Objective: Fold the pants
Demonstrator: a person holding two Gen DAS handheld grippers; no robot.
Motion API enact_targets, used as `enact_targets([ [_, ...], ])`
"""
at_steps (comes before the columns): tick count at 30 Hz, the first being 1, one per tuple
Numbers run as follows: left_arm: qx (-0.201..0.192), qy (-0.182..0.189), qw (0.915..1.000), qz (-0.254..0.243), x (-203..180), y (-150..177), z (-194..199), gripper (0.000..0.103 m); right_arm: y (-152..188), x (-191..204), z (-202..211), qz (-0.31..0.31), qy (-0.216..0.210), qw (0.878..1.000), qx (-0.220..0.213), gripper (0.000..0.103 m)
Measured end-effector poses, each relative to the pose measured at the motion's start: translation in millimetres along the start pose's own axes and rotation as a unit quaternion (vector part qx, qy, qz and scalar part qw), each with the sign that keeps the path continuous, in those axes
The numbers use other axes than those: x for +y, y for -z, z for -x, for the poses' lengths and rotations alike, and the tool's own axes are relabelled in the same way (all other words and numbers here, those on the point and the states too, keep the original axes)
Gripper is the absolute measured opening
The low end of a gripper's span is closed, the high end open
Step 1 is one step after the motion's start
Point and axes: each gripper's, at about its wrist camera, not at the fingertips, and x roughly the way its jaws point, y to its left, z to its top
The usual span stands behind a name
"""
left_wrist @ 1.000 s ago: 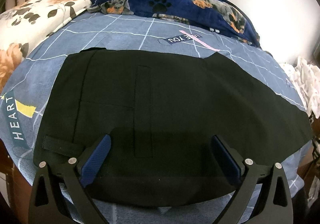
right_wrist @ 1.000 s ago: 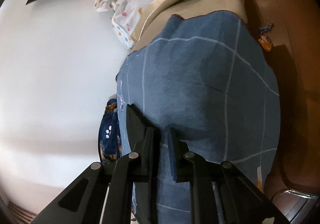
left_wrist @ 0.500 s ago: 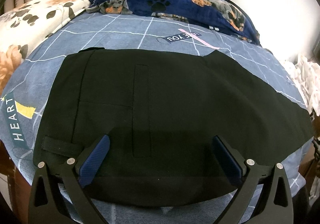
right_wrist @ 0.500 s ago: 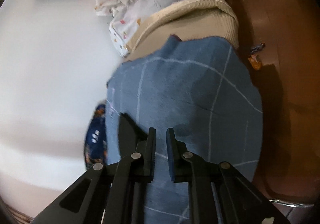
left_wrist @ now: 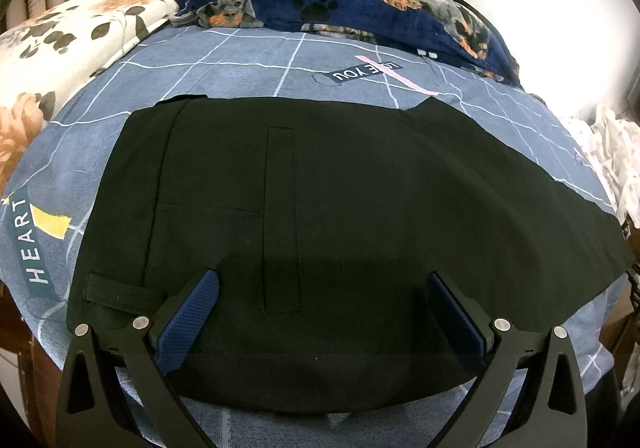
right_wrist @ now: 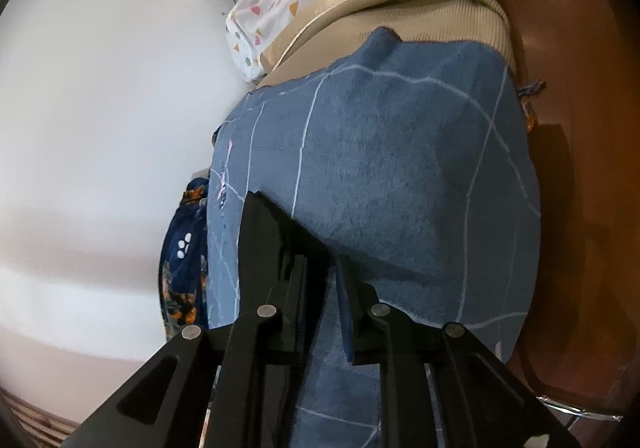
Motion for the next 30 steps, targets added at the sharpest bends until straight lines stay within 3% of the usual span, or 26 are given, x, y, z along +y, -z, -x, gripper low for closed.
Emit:
enact_targets([
  [5,0.000,0.000,1.0000,0.000,0,0,0,0.102,0,14,-2,0.014,-0.016,1.000,0.001,0.019],
  [10,0.000,0.000,1.0000,0.000,0,0,0,0.102,0,26,-12,0.038,0.016,0.999,0.008,0.020],
  [13,0.001,0.000,1.0000,-0.001,-1,-1,0,0.102,1,24,-16,0.033,0.016,0.999,0.012,0.015],
  [15,0.001,0.000,1.0000,-0.001,-1,-1,0,0.102,2,24,-14,0.040,0.027,0.999,0.009,0.006],
  [22,0.001,0.000,1.0000,-0.003,-1,0,0,0.102,-2,28,-4,0.061,0.057,0.996,-0.024,0.003],
  [27,0.002,-0.003,1.0000,-0.004,-2,-1,0,0.103,-8,9,1,0.011,-0.005,1.000,-0.011,0.004],
  [29,0.003,-0.006,0.9999,-0.008,-3,0,-1,0.103,-11,-10,-2,-0.065,-0.092,0.994,0.012,0.009],
  [30,0.004,-0.006,0.9999,-0.009,-3,0,-1,0.103,-12,-19,-3,-0.100,-0.111,0.989,0.018,0.012],
])
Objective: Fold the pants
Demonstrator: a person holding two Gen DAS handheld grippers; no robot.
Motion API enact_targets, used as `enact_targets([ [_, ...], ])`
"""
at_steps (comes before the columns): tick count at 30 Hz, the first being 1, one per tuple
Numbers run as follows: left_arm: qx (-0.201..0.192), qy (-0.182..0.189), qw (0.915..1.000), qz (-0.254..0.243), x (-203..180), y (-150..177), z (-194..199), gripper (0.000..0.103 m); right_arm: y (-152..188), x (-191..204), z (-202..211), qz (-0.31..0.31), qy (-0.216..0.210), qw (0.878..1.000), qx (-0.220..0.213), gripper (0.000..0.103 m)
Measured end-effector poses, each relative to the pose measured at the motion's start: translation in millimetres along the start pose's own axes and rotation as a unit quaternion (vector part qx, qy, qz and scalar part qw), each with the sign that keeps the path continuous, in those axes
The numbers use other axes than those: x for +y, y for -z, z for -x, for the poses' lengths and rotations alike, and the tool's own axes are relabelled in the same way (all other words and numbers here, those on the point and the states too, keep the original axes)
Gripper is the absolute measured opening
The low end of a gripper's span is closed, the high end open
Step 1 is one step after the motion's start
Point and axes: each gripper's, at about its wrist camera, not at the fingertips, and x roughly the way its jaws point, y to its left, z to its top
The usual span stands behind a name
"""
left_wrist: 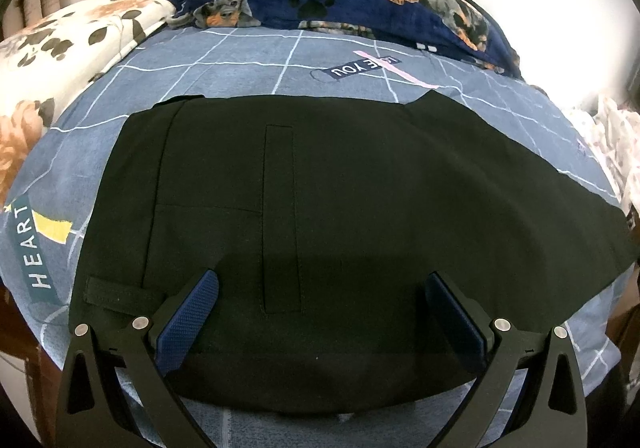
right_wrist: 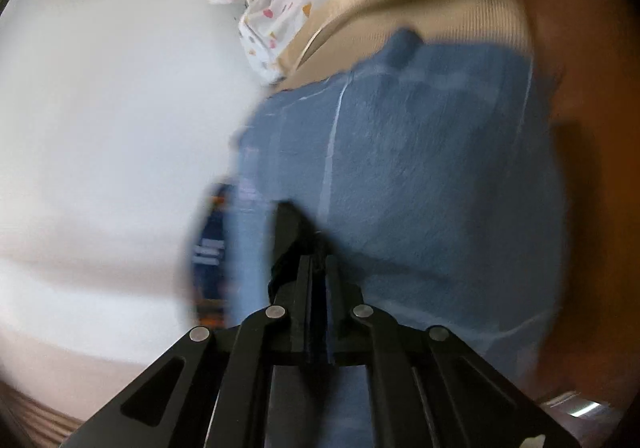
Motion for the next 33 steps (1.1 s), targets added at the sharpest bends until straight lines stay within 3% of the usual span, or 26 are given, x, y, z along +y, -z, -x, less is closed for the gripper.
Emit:
enact_targets([
  [2,0.000,0.000,1.0000,0.000,1,0,0,0.103,-3,-16,4,-0.051,-0.054,0.997,-0.003,0.018],
  [4,0.000,-0.001,1.0000,-0.001,0,0,0,0.103,-4,-25,2,-0.081,-0.093,0.992,0.013,0.056],
  [5,0.001,-0.001,1.0000,-0.001,0,0,0,0.103,-4,-27,2,-0.088,-0.106,0.990,0.014,0.069],
  [6,0.001,-0.001,1.0000,-0.002,1,0,0,0.103,-3,-27,3,-0.088,-0.111,0.990,0.010,0.071],
  [10,0.001,0.000,1.0000,-0.001,0,0,0,0.103,-1,-18,2,-0.063,-0.084,0.994,0.012,0.071],
  [16,0.001,-0.001,1.0000,-0.001,-1,0,0,0.103,11,16,-10,0.046,0.020,0.999,0.017,0.067],
  [19,0.001,-0.001,1.0000,-0.001,-1,0,-1,0.103,16,30,-14,0.103,0.089,0.991,0.012,0.044],
  [21,0.001,-0.002,1.0000,-0.002,-1,0,-1,0.103,17,29,-13,0.127,0.133,0.983,0.013,0.016],
  [23,0.001,-0.001,1.0000,-0.001,-1,0,-1,0.103,16,23,-7,0.111,0.099,0.989,0.015,0.009],
  [28,0.001,-0.002,1.0000,-0.002,-2,0,-1,0.103,19,39,-5,0.148,0.099,0.984,0.009,0.009],
  [33,0.001,-0.002,1.0000,-0.002,-2,-1,-1,0.103,13,28,-19,0.118,0.088,0.988,0.041,0.024],
])
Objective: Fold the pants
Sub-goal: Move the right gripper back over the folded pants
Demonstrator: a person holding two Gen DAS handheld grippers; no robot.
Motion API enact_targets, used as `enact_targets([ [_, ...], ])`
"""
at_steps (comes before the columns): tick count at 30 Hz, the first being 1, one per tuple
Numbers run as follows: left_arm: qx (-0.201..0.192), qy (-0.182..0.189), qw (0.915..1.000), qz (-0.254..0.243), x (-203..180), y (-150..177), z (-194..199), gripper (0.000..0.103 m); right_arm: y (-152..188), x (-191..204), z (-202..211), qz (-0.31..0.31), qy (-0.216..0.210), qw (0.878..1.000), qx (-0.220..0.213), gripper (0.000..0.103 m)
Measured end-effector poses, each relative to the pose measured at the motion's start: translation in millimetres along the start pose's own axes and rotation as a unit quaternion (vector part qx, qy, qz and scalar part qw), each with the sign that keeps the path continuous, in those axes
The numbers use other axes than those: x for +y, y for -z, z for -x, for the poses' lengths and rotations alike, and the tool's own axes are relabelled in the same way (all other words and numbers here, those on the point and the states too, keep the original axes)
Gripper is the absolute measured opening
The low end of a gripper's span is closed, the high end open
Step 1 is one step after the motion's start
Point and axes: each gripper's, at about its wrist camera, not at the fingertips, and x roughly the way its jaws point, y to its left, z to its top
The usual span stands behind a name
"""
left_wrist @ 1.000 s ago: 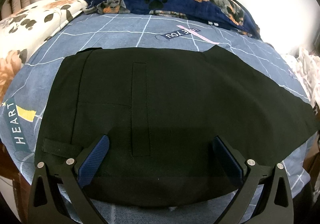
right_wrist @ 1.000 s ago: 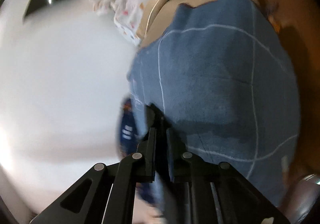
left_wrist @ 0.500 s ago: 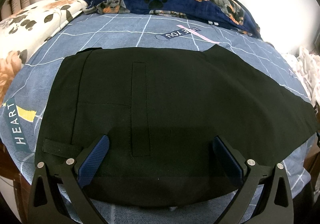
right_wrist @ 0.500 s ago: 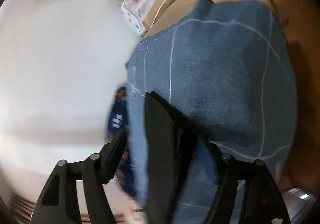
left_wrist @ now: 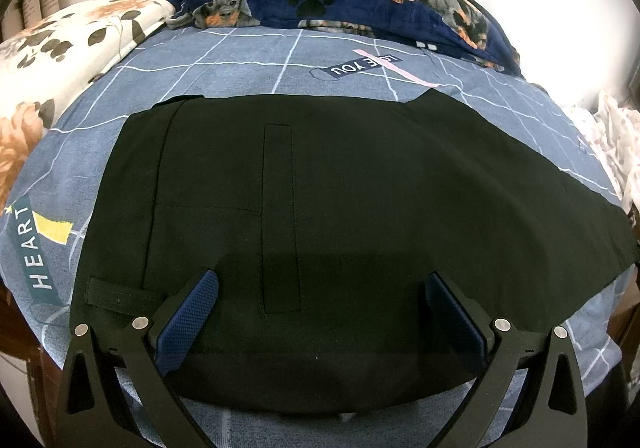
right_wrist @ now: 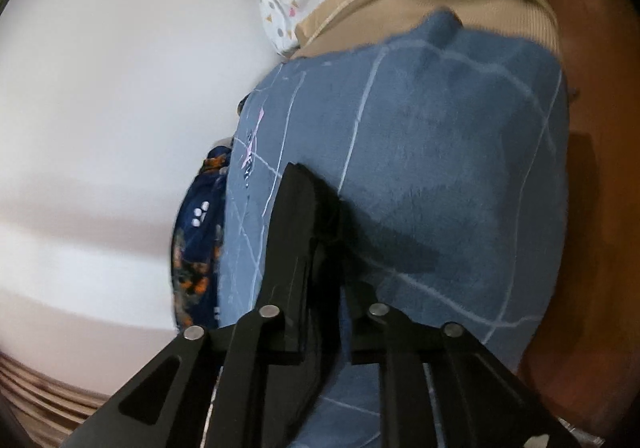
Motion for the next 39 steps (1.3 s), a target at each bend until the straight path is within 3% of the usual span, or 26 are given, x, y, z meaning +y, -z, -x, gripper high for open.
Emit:
enact_targets([
  [2,0.000,0.000,1.0000,0.000,0,0,0,0.103,4,2,0,0.008,0.002,1.000,-0.002,0.020],
  [3,0.000,0.001,1.0000,0.000,0,0,0,0.103,6,8,0,0.025,0.018,1.000,-0.004,0.012],
  [9,0.000,0.002,1.0000,0.001,0,0,0,0.103,19,52,6,0.103,0.073,0.991,-0.038,0.012],
  [13,0.000,0.002,1.0000,0.001,1,0,1,0.103,39,96,5,0.166,0.071,0.983,-0.036,0.012],
  [20,0.000,0.009,1.0000,0.004,0,-1,0,0.103,96,146,-33,0.236,0.054,0.970,0.024,0.012],
  [29,0.001,0.009,1.0000,0.003,-1,-1,1,0.103,168,164,-89,0.295,0.070,0.945,0.125,0.012],
  [39,0.008,-0.009,0.9999,-0.011,-3,-3,0,0.103,213,171,-114,0.333,0.091,0.921,0.182,0.012],
])
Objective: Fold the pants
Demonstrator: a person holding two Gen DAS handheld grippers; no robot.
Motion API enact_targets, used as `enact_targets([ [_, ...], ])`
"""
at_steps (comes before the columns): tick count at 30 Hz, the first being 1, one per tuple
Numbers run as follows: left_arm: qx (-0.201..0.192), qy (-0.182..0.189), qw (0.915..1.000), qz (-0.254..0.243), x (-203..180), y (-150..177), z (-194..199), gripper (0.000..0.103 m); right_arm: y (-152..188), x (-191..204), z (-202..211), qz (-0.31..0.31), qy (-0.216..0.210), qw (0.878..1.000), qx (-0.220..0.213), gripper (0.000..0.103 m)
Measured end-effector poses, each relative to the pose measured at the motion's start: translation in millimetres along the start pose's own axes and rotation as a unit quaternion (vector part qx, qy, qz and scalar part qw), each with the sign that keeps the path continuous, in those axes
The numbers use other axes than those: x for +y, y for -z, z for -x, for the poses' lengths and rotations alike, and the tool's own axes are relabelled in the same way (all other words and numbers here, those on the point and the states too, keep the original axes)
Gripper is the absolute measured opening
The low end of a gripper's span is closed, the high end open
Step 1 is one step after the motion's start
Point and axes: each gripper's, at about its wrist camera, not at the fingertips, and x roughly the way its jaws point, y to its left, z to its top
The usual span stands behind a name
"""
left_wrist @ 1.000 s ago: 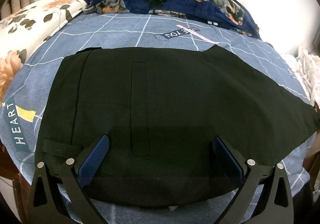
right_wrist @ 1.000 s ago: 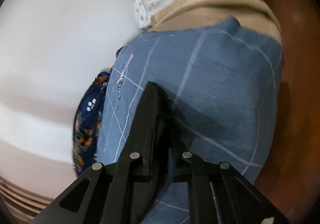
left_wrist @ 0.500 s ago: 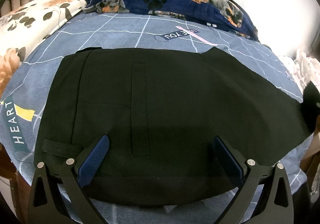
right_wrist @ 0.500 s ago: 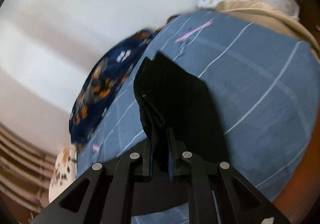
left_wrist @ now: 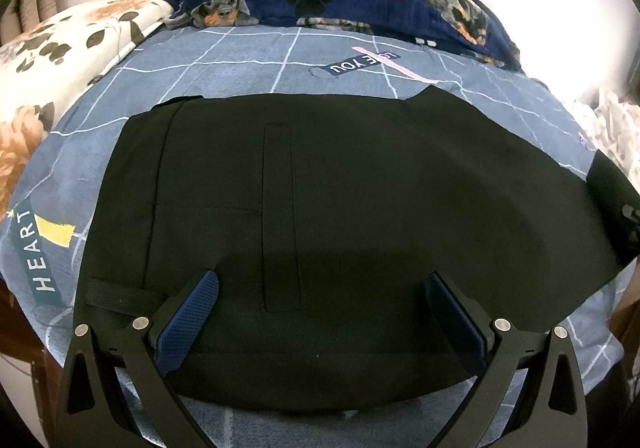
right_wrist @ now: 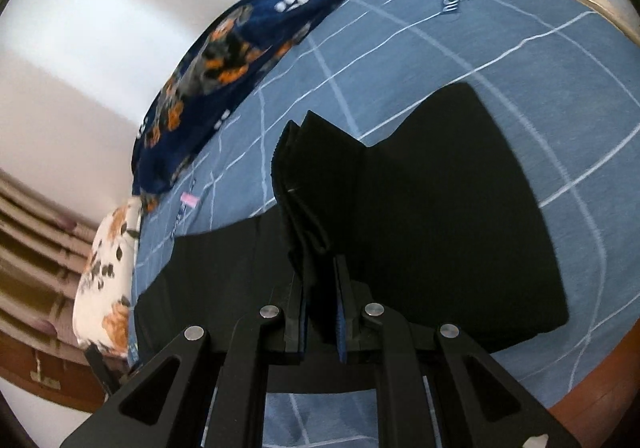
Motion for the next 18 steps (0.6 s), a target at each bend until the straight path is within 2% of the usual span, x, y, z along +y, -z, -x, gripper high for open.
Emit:
enact_targets([
  [9,0.000,0.000,1.0000,-0.001,-1,0,-1,0.103,25,48,-35,0.060,-0.003,0.997,0.045,0.012],
  [18,0.001,-0.001,1.0000,-0.002,-2,-1,-2,0.103,40,72,-55,0.090,-0.002,0.994,0.068,0.012],
])
